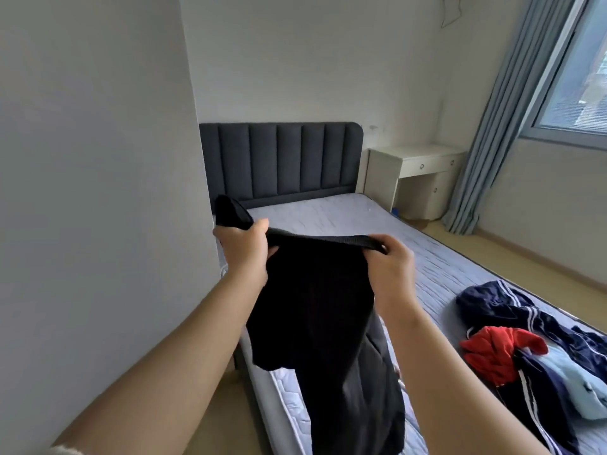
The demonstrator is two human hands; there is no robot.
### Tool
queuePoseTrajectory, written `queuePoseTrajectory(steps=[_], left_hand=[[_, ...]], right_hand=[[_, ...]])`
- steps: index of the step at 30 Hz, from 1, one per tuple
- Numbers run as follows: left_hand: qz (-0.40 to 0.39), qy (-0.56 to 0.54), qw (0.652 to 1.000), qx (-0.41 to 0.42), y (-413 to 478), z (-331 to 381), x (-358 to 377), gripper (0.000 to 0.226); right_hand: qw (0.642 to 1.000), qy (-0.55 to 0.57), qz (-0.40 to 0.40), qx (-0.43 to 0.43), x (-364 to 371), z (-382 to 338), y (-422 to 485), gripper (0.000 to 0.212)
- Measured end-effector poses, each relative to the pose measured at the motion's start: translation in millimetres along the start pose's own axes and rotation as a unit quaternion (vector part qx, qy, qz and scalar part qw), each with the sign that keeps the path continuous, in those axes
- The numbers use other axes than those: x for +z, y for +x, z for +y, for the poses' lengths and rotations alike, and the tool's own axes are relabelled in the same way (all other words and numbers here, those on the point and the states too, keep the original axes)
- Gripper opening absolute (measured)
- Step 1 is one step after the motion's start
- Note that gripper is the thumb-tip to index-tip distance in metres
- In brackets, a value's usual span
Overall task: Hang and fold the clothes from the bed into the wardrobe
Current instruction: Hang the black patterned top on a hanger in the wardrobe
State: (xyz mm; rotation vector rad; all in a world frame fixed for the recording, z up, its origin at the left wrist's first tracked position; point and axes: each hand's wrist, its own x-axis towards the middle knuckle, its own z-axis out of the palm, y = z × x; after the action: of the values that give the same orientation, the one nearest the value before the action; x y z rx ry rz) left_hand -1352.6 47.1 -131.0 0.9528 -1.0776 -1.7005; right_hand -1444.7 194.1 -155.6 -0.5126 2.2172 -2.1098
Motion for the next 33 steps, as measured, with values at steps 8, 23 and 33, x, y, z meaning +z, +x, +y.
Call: queuePoseTrajectory(steps=[8, 23, 33], left_hand=[[0.109, 0.009, 0.993, 0.051, 15, 19, -75, 0.074], [0.256, -0.042, 0.957, 0.132, -102, 59, -278, 0.019], [0.175, 0.073, 0.981, 0.050, -175, 91, -388, 0.009]], right_hand=[[0.995, 0.071, -0.076, -0.001, 38, -23, -12, 0.039], [0.745, 0.024, -0.665, 0.047, 158, -23, -180, 0.024], [0.667, 0.048, -0.737, -0.100, 222, -65, -295, 0.045]])
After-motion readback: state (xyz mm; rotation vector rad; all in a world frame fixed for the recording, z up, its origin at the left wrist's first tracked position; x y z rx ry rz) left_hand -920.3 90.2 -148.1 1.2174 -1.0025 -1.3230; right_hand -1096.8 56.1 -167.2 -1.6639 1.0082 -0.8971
